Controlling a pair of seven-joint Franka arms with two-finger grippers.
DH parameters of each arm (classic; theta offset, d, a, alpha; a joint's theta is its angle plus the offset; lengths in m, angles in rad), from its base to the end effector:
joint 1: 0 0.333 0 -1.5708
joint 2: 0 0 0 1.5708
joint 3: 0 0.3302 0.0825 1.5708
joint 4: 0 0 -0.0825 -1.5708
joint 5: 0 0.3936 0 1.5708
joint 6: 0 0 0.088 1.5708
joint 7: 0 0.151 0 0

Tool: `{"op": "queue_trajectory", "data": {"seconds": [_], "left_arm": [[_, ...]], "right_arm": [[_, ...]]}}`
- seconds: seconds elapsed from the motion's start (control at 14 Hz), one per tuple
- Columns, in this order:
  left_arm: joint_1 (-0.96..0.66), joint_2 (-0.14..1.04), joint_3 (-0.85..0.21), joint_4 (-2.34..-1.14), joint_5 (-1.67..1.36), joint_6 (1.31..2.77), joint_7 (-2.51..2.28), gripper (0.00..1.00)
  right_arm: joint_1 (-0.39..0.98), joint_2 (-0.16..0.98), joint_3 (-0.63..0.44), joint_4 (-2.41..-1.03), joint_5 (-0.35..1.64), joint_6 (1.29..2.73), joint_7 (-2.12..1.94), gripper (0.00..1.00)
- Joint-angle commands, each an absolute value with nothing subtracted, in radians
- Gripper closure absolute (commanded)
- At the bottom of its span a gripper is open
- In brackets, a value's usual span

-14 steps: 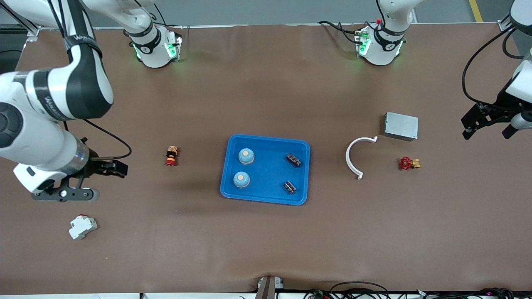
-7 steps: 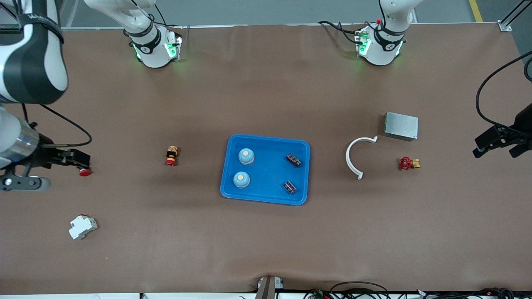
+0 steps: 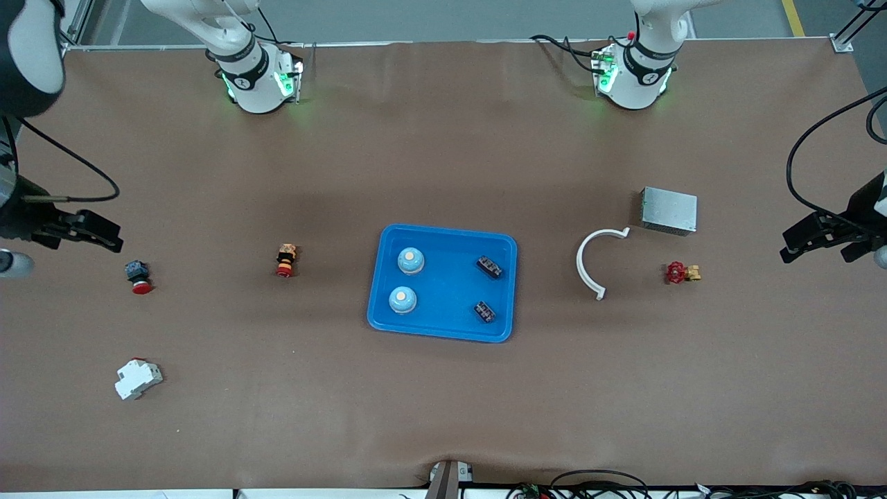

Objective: Place electrolytic capacitor and blue bell in tray

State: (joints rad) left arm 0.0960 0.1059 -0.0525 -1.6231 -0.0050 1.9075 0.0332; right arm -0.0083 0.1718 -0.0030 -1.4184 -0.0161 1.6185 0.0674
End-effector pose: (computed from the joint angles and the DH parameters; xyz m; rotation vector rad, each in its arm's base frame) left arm 0.6314 0.0282 0.5392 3.1255 0.0193 0.2803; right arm 0.6250 -0.0093 0.5707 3.1231 -0.1220 0.0449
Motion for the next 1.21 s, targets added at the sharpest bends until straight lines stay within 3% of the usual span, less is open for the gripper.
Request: {"op": "queue_trajectory", "data": {"seconds": [0.0, 0.43, 0.71, 1.14], "left_arm": [[-0.157, 0.094, 0.222, -1.595, -0.04, 1.856, 0.028, 0.0], [-0.155, 0.097, 0.218, -1.592, -0.051, 1.845, 0.026, 0.0], [-0.023, 0.095, 0.086, -1.589, -0.051, 1.845, 0.026, 0.0], [-0.026, 0.081, 0.081, -1.572, -0.051, 1.845, 0.023, 0.0]], "right_arm": [[-0.043, 0.084, -0.006, -1.491, 0.021, 1.617, 0.06, 0.0], [-0.077, -0.017, -0.018, -1.581, 0.075, 1.603, 0.057, 0.0], [-0.075, -0.057, -0.021, -1.632, 0.061, 1.594, 0.041, 0.0], [-0.071, -0.071, -0.015, -1.632, 0.017, 1.586, -0.009, 0.0]]}}
